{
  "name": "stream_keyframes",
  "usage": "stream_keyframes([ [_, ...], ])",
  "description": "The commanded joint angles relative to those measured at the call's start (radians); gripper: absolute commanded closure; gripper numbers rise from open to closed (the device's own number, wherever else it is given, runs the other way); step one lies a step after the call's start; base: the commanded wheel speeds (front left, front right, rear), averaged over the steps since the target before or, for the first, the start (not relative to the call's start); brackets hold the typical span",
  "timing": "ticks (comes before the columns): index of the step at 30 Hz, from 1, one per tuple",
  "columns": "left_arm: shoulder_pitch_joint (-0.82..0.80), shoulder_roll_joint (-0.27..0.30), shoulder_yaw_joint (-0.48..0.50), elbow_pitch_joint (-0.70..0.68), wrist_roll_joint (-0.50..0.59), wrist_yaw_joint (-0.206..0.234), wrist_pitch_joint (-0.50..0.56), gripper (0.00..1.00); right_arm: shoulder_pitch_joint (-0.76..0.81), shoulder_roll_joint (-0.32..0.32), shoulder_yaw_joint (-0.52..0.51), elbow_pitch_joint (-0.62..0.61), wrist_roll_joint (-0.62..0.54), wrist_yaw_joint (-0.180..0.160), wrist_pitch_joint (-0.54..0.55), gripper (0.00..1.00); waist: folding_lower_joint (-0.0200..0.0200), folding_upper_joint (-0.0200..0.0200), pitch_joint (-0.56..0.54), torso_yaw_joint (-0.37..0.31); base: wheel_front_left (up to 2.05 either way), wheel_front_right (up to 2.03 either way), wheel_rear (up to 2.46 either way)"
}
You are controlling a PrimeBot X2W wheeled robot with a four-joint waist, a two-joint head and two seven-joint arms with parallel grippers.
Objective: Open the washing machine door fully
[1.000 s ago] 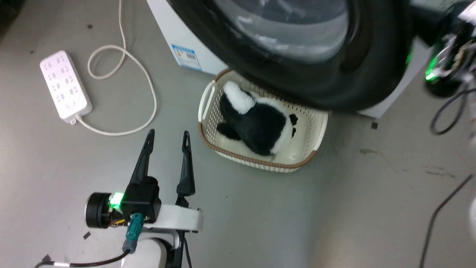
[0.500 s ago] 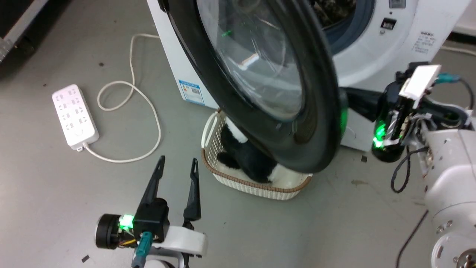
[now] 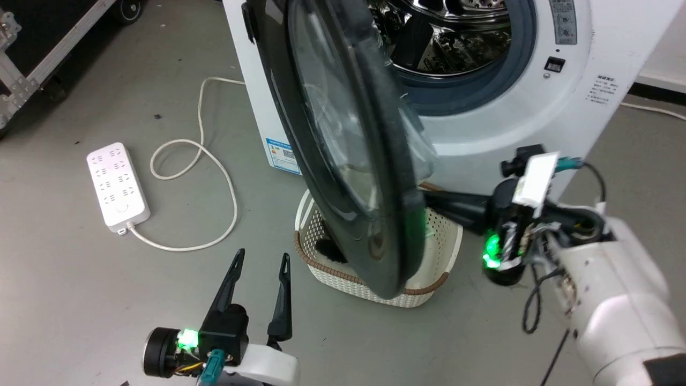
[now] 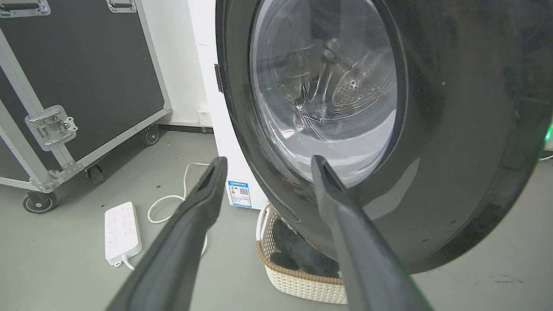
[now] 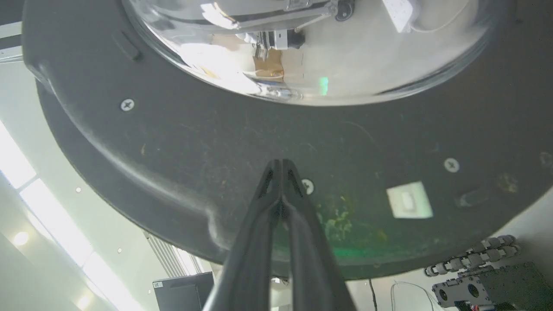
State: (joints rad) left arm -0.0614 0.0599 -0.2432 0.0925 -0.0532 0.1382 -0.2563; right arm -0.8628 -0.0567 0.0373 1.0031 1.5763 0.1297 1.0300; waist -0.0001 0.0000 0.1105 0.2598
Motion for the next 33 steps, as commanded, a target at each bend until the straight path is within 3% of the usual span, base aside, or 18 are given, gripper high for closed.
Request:
stream_keyframes([
  [1,0.006,0.002,0.002,0.002,0.004,-0.001,-0.006,0.00,0.024,0.006,0.017,-0.010,0.018,0.001,-0.008,1.00,0.0001,0.0000,0.001,-0.002,0.00,0.00,0.00],
  [6,-0.005,0.002,0.017,0.004,-0.002,-0.003,-0.006,0.00,0.082,0.006,0.178,-0.095,0.116,0.001,-0.130,1.00,0.0001,0.0000,-0.001,-0.018,0.00,0.00,0.00],
  [8,-0.008,0.002,0.026,0.004,-0.006,-0.002,-0.006,0.00,0.091,0.006,0.203,-0.133,0.104,0.001,-0.214,0.00,0.0001,0.0000,-0.009,-0.032,0.00,0.00,0.00],
  [11,-0.010,0.002,0.039,0.000,-0.011,0.001,-0.006,0.00,0.106,-0.012,0.206,-0.202,0.057,0.001,-0.323,0.00,0.0001,0.0000,-0.022,-0.055,0.00,0.00,0.00],
  [15,-0.010,0.002,0.059,-0.003,-0.019,-0.001,-0.006,0.00,0.158,-0.103,0.206,-0.361,-0.073,0.001,-0.508,0.00,0.0001,0.0000,-0.050,-0.090,0.00,0.00,0.00],
  [20,0.002,0.006,0.088,-0.006,-0.037,-0.016,-0.006,0.00,0.277,-0.257,0.262,-0.627,-0.381,0.001,-0.852,0.00,0.0001,0.0000,-0.084,-0.138,0.00,0.00,0.00],
  [25,0.017,0.009,0.121,-0.018,-0.047,-0.016,-0.006,0.00,0.417,-0.395,0.312,-0.731,-0.766,0.001,-1.185,0.00,0.0001,0.0000,-0.108,-0.185,0.00,0.00,0.00],
  [28,0.032,0.015,0.126,-0.019,-0.046,-0.027,-0.006,0.00,0.492,-0.389,0.245,-0.740,-0.973,0.001,-1.267,0.00,0.0001,0.0000,-0.115,-0.214,0.00,0.00,0.00],
  [33,0.044,0.019,0.133,0.005,-0.046,-0.038,-0.006,0.00,0.645,-0.277,0.101,-0.843,-1.255,0.001,-1.289,0.00,0.0001,0.0000,-0.118,-0.239,0.00,0.00,0.00],
])
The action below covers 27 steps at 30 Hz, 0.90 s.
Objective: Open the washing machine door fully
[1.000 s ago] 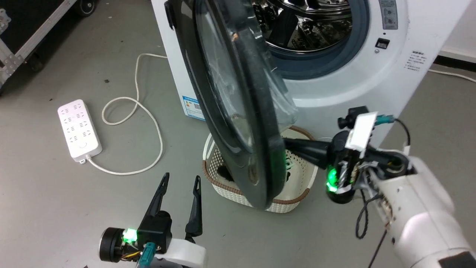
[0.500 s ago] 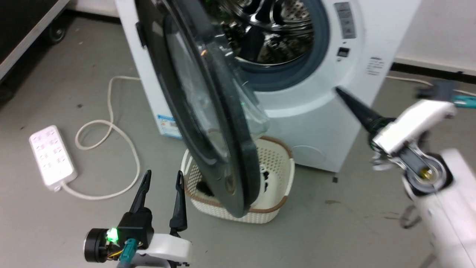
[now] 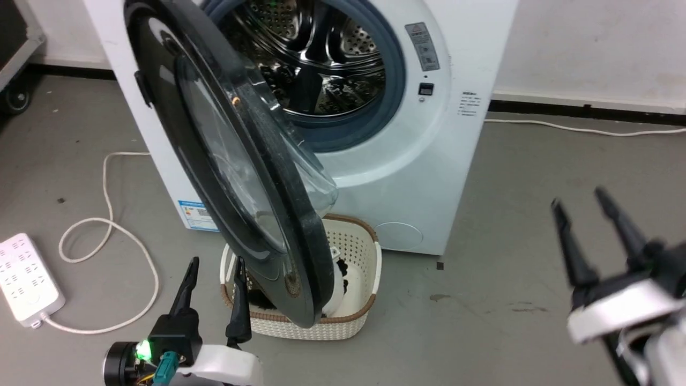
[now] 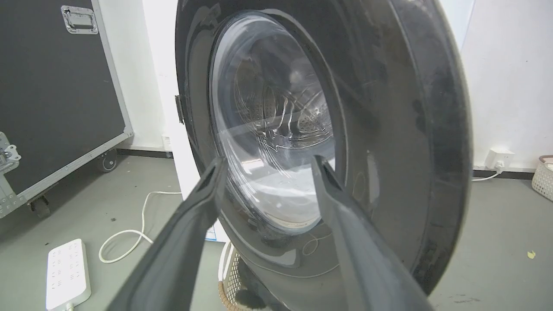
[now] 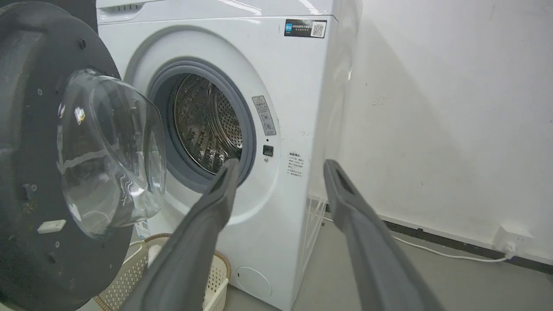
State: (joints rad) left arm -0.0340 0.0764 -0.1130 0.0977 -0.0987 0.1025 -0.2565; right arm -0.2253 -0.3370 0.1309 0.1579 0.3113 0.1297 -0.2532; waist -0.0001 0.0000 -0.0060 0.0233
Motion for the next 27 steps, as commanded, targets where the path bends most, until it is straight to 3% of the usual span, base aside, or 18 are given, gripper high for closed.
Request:
stream_keyframes([
  [1,0.017,0.002,0.002,0.005,0.000,-0.004,-0.005,0.00,0.040,0.030,-0.014,-0.024,-0.034,0.001,-0.007,0.00,0.0001,0.0000,-0.002,-0.004,0.00,0.00,0.00],
  [9,0.033,0.002,-0.008,0.022,0.008,-0.021,-0.005,0.00,0.237,0.216,-0.110,-0.157,-0.232,0.001,-0.008,0.00,0.0001,0.0000,-0.002,-0.013,0.00,0.00,0.00],
  [20,0.043,-0.004,-0.013,0.025,0.017,-0.018,-0.005,0.03,0.297,0.281,-0.134,-0.159,-0.269,0.001,-0.008,0.00,0.0001,0.0000,0.002,-0.022,0.00,0.00,0.00],
  [21,0.043,-0.004,-0.013,0.028,0.019,-0.018,-0.005,0.70,0.295,0.282,-0.133,-0.158,-0.266,0.001,-0.008,0.00,0.0001,0.0000,0.002,-0.023,0.00,0.00,0.00],
  [22,0.044,-0.004,-0.013,0.034,0.018,-0.020,-0.005,1.00,0.293,0.283,-0.132,-0.158,-0.263,0.001,-0.008,0.00,0.0001,0.0000,0.002,-0.023,0.00,0.00,0.00],
  [27,0.037,-0.003,-0.012,0.027,0.019,-0.024,-0.005,1.00,0.285,0.286,-0.126,-0.155,-0.256,0.001,-0.008,0.00,0.0001,0.0000,0.002,-0.026,0.00,0.00,0.00],
])
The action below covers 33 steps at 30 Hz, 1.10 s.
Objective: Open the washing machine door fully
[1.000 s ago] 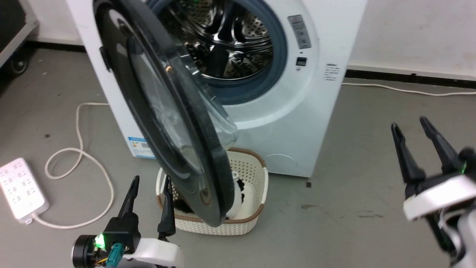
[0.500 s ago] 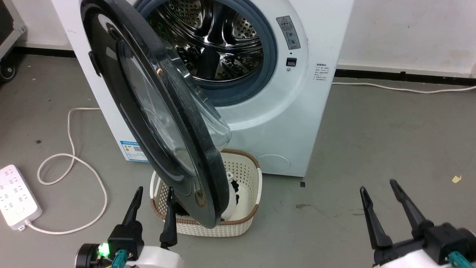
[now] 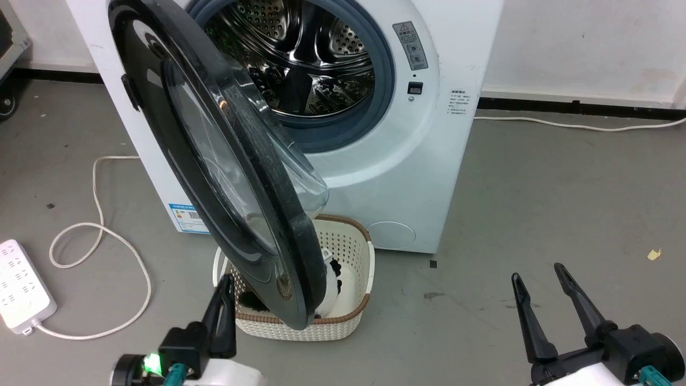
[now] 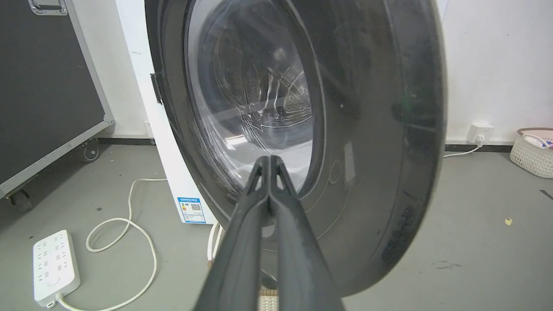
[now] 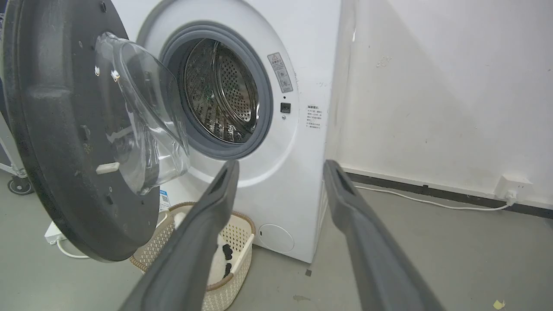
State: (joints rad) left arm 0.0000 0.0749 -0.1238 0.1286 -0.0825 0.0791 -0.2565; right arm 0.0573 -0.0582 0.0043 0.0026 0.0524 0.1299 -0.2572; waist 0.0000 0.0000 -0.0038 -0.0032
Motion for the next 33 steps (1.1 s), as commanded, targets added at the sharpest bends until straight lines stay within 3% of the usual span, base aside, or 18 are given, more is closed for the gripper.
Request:
stream_keyframes([
  [1,0.001,-0.002,0.003,-0.018,0.001,0.003,-0.005,1.00,0.002,0.007,0.001,0.001,0.004,0.001,-0.004,0.00,0.0000,0.0000,-0.001,0.000,0.00,0.00,0.00],
  [11,-0.034,-0.012,0.084,-0.284,-0.014,0.044,-0.005,1.00,0.000,0.008,0.001,0.001,0.015,0.001,-0.004,0.00,0.0000,0.0000,-0.018,-0.007,0.00,0.00,0.00],
  [14,-0.091,-0.009,0.048,-0.403,0.037,0.030,-0.005,1.00,0.000,0.008,-0.004,0.002,0.016,0.001,-0.004,0.00,0.0000,0.0000,-0.022,-0.006,0.00,0.00,0.00],
  [18,-0.134,-0.013,-0.016,-0.441,0.059,0.017,-0.005,1.00,0.002,0.008,-0.009,0.007,0.009,0.001,-0.004,0.00,0.0000,0.0000,-0.026,-0.005,0.00,0.00,0.00],
  [23,-0.177,-0.020,-0.130,-0.383,0.041,0.007,0.007,1.00,0.003,0.008,0.000,0.015,0.015,0.001,-0.005,0.00,0.0000,0.0000,-0.027,-0.011,0.00,0.00,0.00],
  [26,-0.183,-0.023,-0.222,-0.243,0.004,0.007,0.056,1.00,0.001,0.008,0.004,0.013,0.020,0.001,-0.005,0.00,0.0000,0.0000,-0.019,-0.028,0.00,0.00,0.00],
  [33,-0.194,-0.024,-0.315,-0.046,-0.062,0.015,0.088,1.00,-0.002,0.008,0.002,0.014,0.020,0.001,-0.005,0.00,0.0000,0.0000,-0.003,-0.047,0.00,0.00,0.00],
])
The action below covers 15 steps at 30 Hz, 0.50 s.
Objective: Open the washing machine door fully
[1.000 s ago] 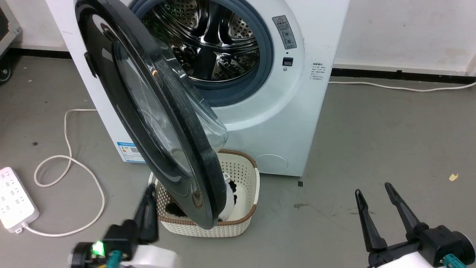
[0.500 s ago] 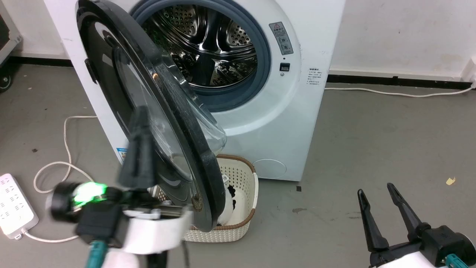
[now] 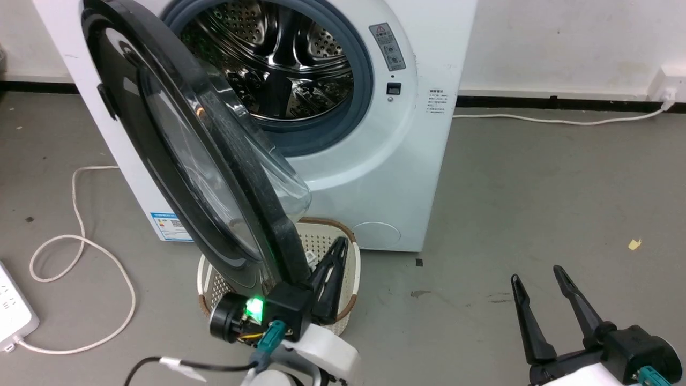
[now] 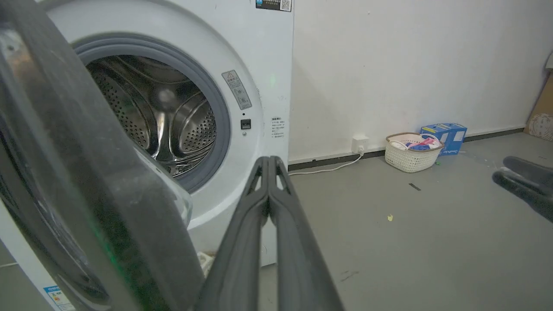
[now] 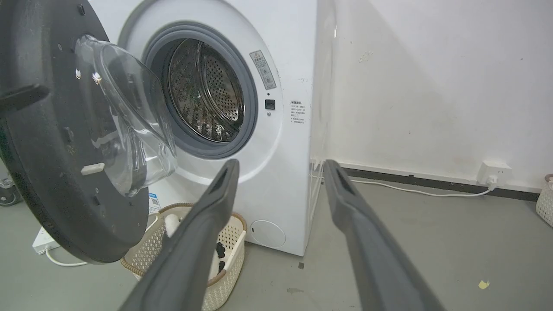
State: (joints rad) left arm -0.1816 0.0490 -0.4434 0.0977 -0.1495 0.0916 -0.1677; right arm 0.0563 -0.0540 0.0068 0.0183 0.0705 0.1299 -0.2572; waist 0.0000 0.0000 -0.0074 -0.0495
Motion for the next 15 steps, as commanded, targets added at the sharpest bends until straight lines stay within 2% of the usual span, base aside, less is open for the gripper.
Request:
stream_keyframes([
  [1,-0.017,0.002,-0.002,0.012,-0.007,0.006,0.000,1.00,-0.002,0.004,-0.001,-0.002,0.002,0.001,-0.005,0.00,0.0000,0.0000,0.003,-0.003,0.00,0.00,0.00],
  [7,-0.046,0.001,0.005,0.163,-0.060,0.046,-0.029,1.00,-0.003,0.004,-0.009,-0.001,0.008,0.001,-0.005,0.00,0.0000,0.0000,0.015,-0.004,0.00,0.00,0.00],
  [15,-0.057,0.003,0.028,0.274,-0.091,0.049,-0.068,1.00,0.006,0.004,-0.020,0.008,0.019,0.001,-0.005,0.00,0.0000,0.0000,0.006,0.056,0.00,0.00,0.00],
])
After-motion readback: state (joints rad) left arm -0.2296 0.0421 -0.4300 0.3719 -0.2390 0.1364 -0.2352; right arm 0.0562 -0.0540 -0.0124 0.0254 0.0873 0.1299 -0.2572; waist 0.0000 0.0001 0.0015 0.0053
